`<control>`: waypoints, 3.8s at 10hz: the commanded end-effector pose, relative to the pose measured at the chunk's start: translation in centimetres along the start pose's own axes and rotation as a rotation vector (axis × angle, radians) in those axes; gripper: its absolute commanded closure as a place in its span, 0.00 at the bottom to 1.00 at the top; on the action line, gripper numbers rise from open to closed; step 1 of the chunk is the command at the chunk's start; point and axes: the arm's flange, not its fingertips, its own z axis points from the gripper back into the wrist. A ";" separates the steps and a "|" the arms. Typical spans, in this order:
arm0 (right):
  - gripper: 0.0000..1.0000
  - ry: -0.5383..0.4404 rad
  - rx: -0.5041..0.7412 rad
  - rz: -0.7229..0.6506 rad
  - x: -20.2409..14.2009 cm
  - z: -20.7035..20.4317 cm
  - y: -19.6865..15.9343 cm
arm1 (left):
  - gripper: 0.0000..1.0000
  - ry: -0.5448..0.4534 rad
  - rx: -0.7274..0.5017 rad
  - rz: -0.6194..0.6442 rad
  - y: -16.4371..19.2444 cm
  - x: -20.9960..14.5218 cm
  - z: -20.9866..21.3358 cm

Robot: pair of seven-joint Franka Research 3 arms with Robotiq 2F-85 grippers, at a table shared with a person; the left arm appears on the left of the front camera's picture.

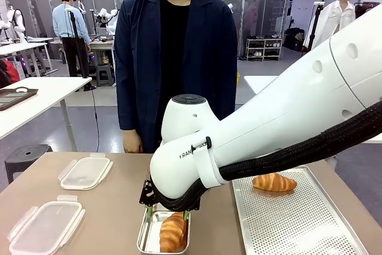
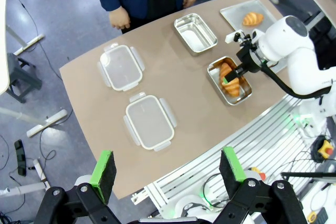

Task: Place the bread into the airtight container.
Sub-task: Pick up a Butter Roll and place it into an empty Airtight Container.

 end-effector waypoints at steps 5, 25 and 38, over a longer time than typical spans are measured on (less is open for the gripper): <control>0.00 -0.025 -0.002 -0.002 0.0 -0.1 0.1 | 0.00 0.006 -0.010 -0.008 -0.1 0.2 0.2; 0.00 -0.375 -0.025 0.399 -12.0 51.0 -25.6 | 0.00 0.006 -0.010 -0.008 -0.1 0.2 0.2; 0.00 -0.094 0.082 0.595 3.5 23.0 -32.9 | 0.00 0.006 -0.010 -0.008 -0.1 0.2 0.2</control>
